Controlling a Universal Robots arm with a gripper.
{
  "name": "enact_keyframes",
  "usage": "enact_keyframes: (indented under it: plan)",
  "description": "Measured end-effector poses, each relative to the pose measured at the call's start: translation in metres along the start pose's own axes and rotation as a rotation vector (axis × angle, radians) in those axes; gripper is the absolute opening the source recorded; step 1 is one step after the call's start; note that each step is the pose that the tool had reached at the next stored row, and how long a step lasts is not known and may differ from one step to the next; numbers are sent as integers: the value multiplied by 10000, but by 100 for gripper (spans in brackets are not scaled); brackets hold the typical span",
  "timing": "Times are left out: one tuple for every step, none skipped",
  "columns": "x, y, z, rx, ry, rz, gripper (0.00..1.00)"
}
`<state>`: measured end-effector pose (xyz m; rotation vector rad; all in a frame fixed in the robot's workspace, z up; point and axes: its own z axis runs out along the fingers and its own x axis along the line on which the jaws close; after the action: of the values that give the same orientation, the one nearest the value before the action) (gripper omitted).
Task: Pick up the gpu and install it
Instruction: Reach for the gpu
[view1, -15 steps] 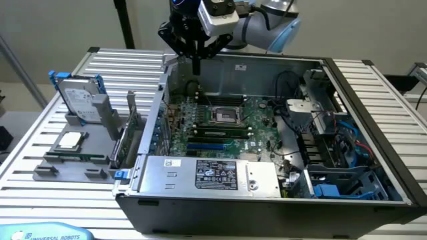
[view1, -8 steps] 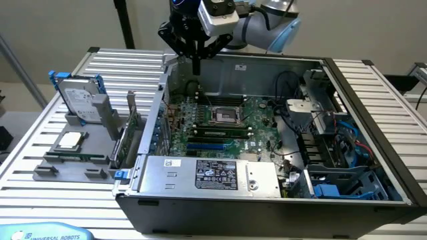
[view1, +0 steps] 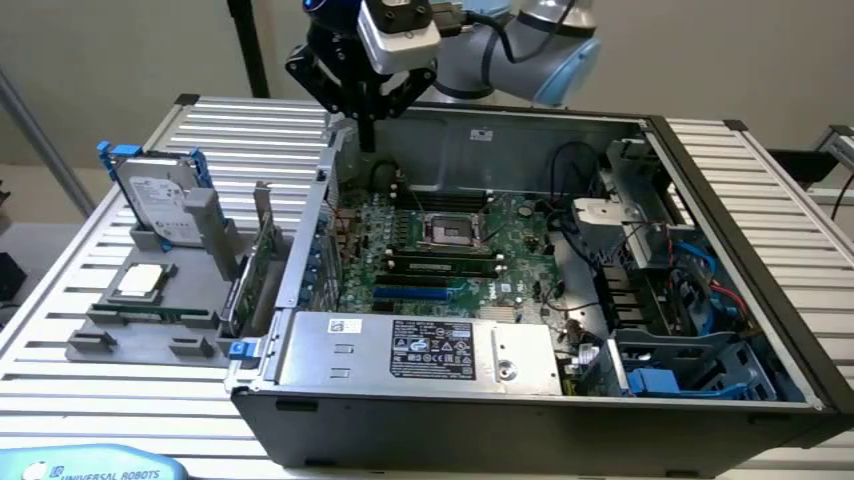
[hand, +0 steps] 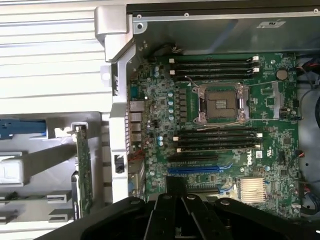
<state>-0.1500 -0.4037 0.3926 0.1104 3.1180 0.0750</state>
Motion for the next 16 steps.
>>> enact_keyframes:
  plan:
    - [44, -9, -1, 0, 0, 0, 11]
    - [89, -17, -3, 1, 1, 1, 11]
    - [134, -25, -4, 0, 0, 0, 11]
    - [182, -33, -5, 0, 0, 0, 11]
    - [227, -41, -6, 0, 0, 0, 11]
    - [272, -48, -8, 0, 0, 1, 11]
    - [316, -56, -9, 0, 0, 0, 11]
    - [360, -64, -10, 0, 1, 0, 11]
    - [405, -72, -11, 0, 1, 0, 11]
    - [449, -80, -12, 0, 0, 1, 11]
    - [498, -89, -14, 0, 1, 1, 11]
    - [541, -97, -15, 0, 0, 0, 11]
    - [585, -105, -16, 0, 1, 0, 11]
    - [630, -114, -17, 0, 0, 0, 11]
    - [674, -123, -17, 0, 0, 1, 11]
    - [719, -131, -18, 1, 1, 0, 11]
